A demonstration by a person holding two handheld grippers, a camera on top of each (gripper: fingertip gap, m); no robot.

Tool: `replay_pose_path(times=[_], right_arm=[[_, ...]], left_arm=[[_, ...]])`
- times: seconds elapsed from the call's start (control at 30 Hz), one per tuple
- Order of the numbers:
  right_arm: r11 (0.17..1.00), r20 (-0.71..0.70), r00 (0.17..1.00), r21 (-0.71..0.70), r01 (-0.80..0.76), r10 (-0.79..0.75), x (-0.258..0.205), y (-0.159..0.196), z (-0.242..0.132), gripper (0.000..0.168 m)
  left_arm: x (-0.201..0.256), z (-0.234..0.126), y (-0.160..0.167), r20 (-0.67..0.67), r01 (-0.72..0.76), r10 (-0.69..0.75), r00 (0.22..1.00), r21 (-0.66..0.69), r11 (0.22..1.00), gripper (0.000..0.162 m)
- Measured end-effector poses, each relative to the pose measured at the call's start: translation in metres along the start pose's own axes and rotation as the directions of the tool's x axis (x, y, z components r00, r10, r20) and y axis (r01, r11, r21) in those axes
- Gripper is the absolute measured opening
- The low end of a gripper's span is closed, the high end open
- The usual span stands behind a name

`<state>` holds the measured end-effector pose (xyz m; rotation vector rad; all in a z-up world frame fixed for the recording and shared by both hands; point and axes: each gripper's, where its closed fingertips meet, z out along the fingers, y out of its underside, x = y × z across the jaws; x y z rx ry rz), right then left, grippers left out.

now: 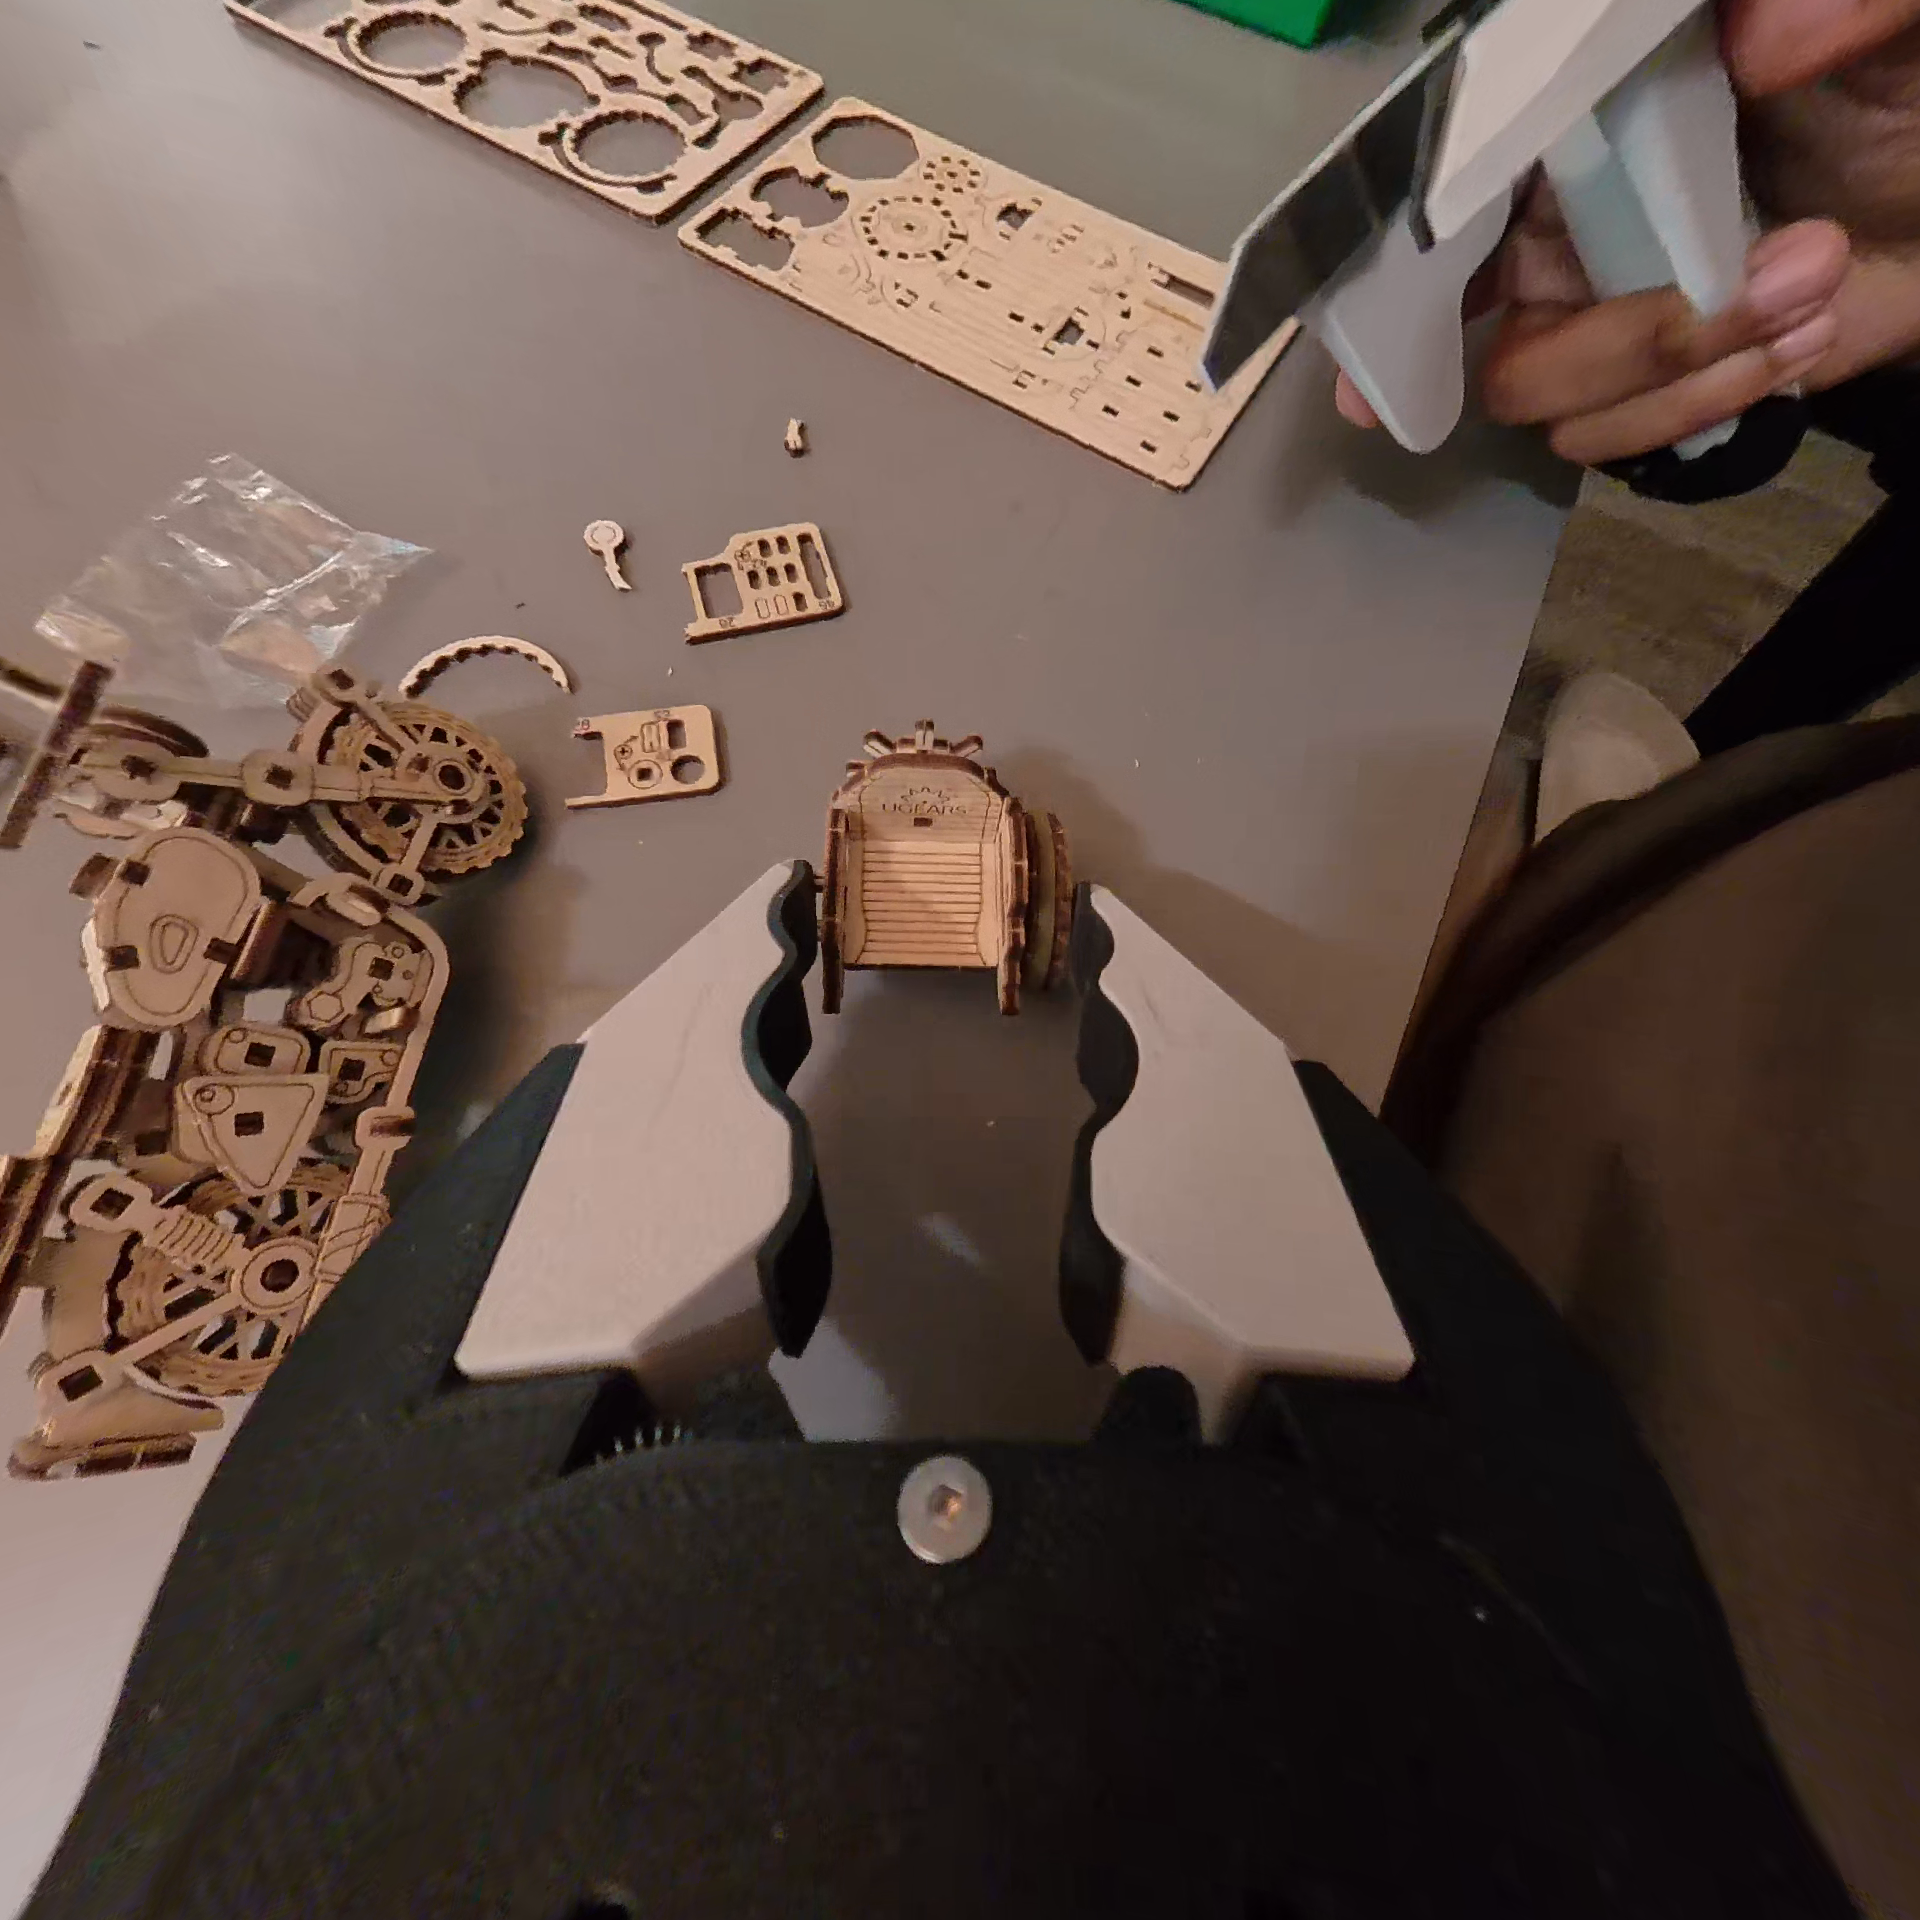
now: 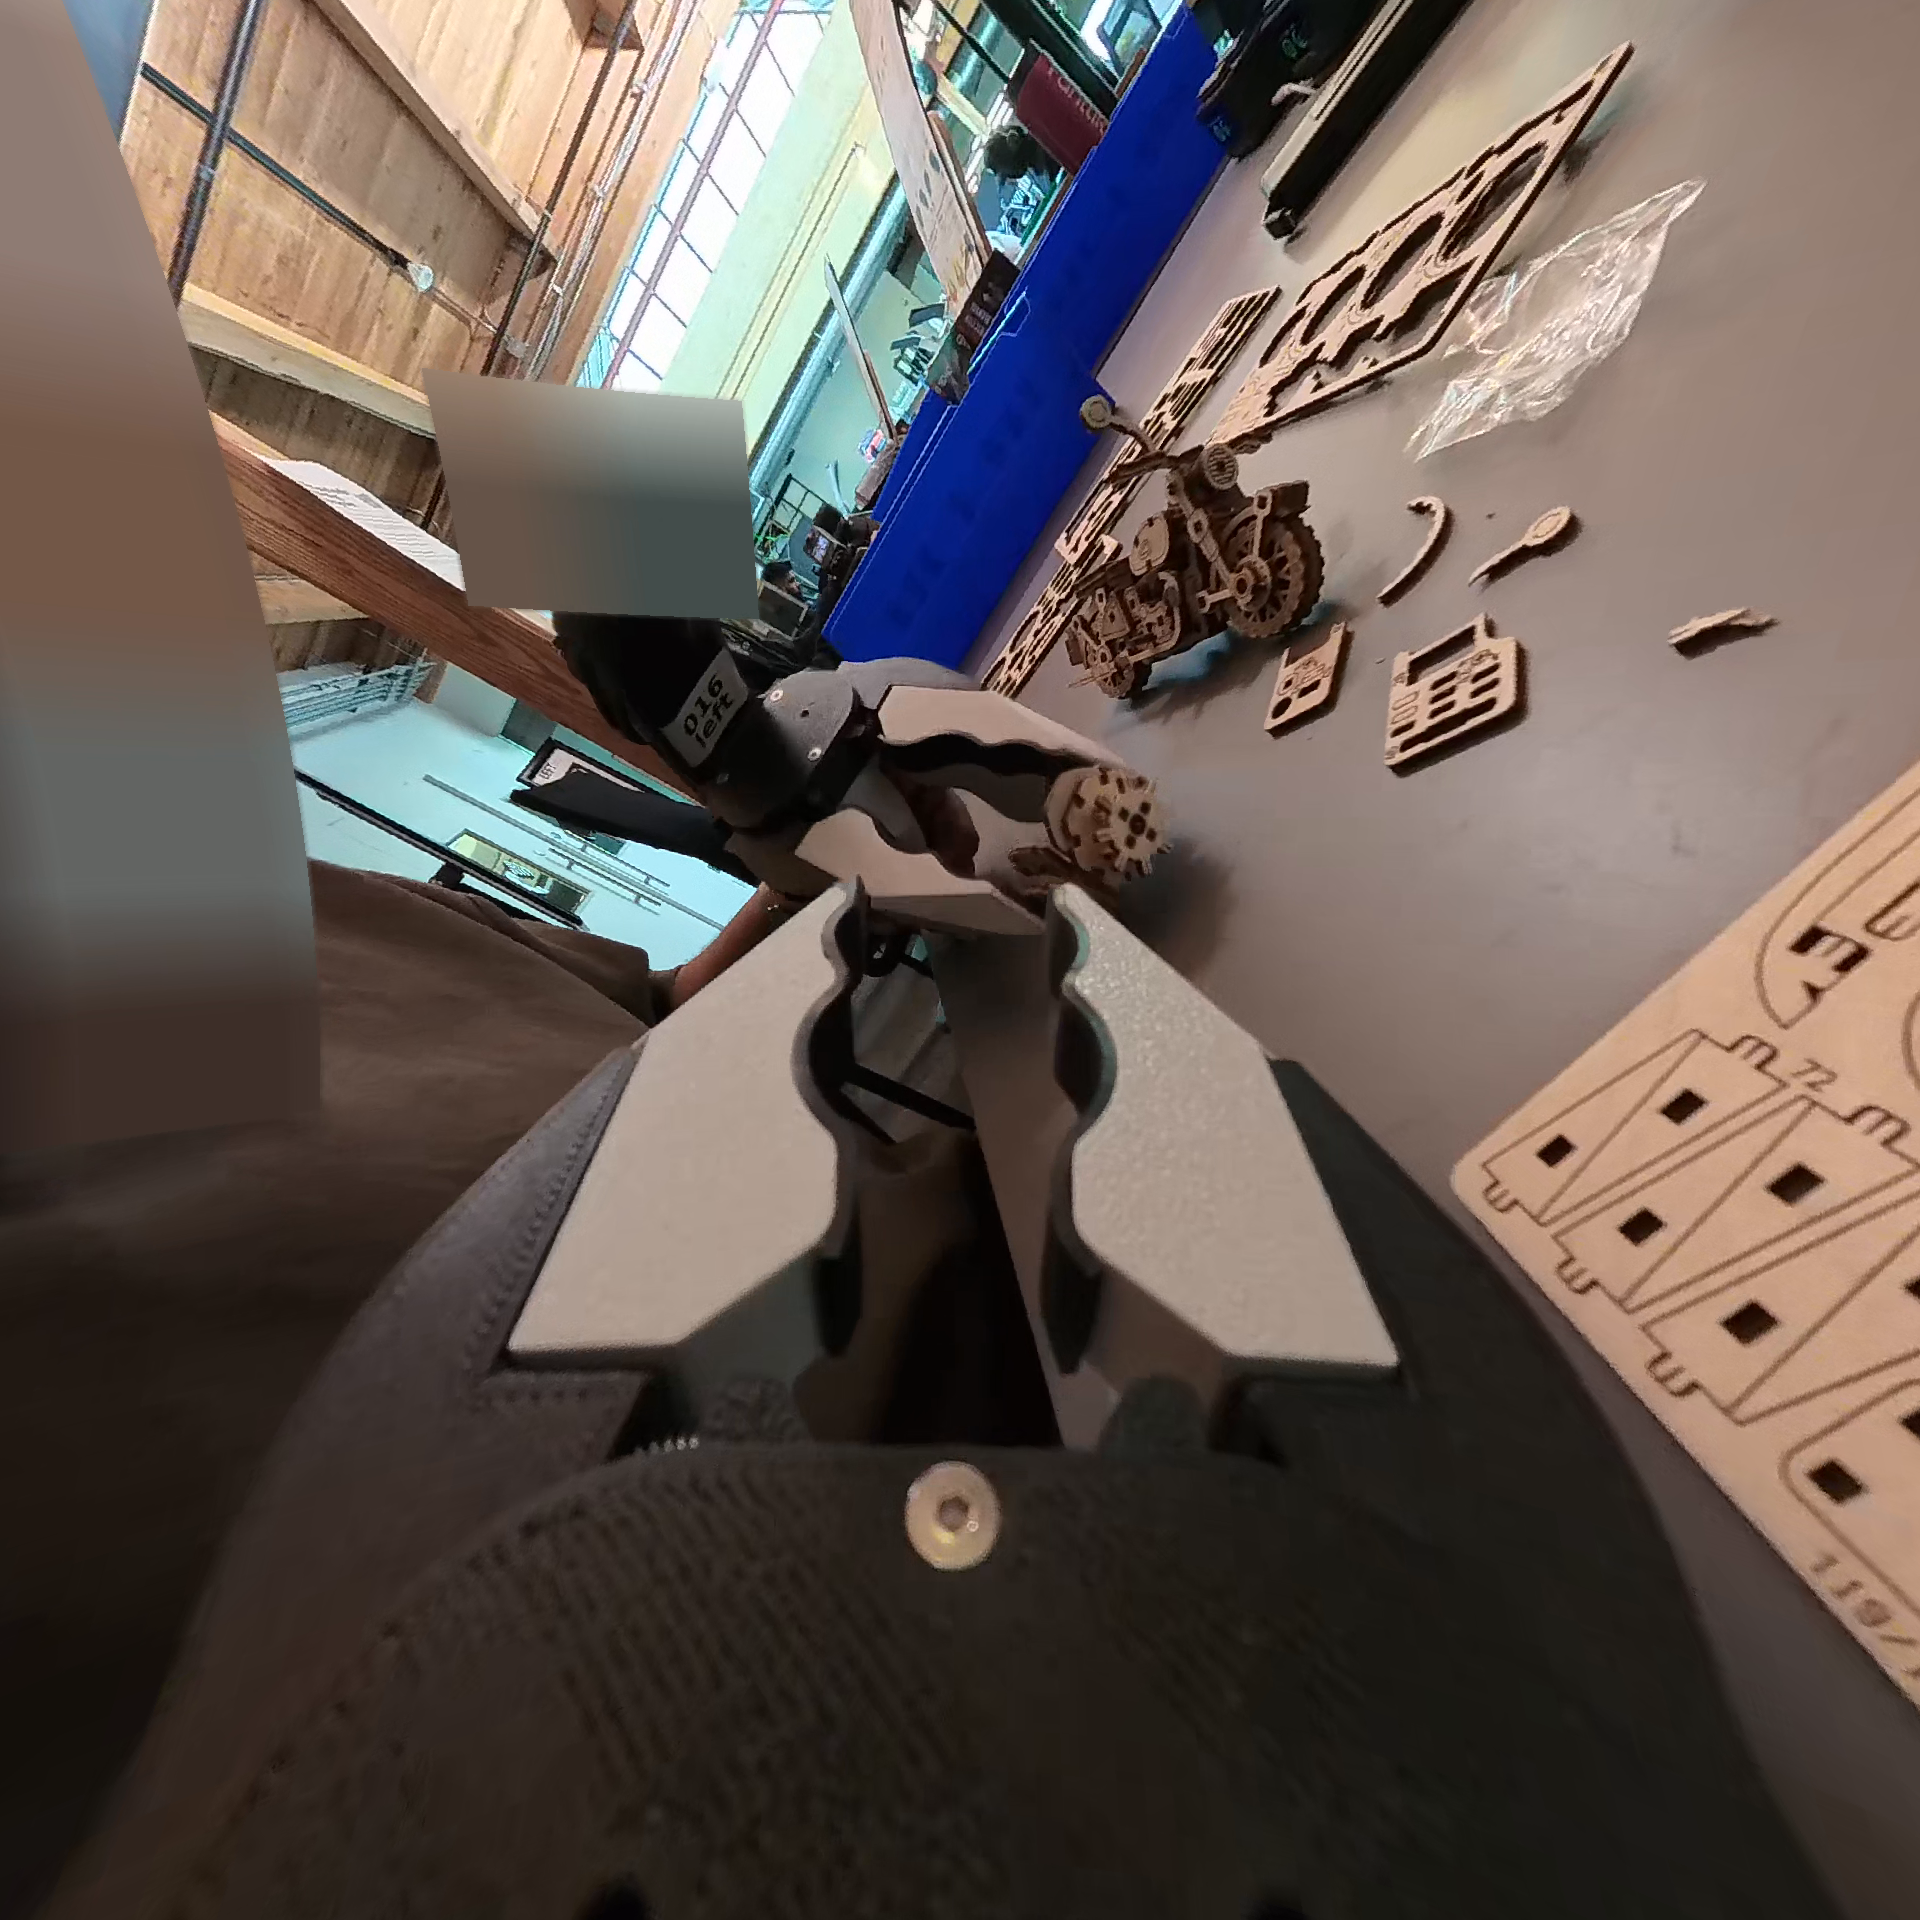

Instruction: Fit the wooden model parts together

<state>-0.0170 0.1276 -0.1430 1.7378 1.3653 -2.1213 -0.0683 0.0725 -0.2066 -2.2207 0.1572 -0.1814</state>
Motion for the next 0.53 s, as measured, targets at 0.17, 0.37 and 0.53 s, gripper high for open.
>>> replay_pose_path(times=[0.17, 0.37, 0.53], right_arm=[[1.0, -0.001, 1.0, 0.005, -0.01, 0.01, 0.0019, -0.0017, -0.0006, 0.033], [1.0, 0.001, 1.0, 0.008, -0.016, 0.016, 0.0025, -0.0023, -0.0011, 0.034], [1.0, 0.005, 1.0, 0.008, -0.02, 0.02, 0.0023, -0.0022, -0.0011, 0.034]], left_arm=[[0.0009, 0.0003, 0.0001, 0.002, -0.01, 0.01, 1.0, -0.003, 1.0, 0.047], [-0.0043, -0.0016, -0.0019, -0.009, 0.051, -0.051, 0.999, 0.016, 0.999, 0.047], [-0.0077, -0.0043, -0.0044, -0.023, 0.096, -0.095, 0.995, 0.04, 0.995, 0.046]])
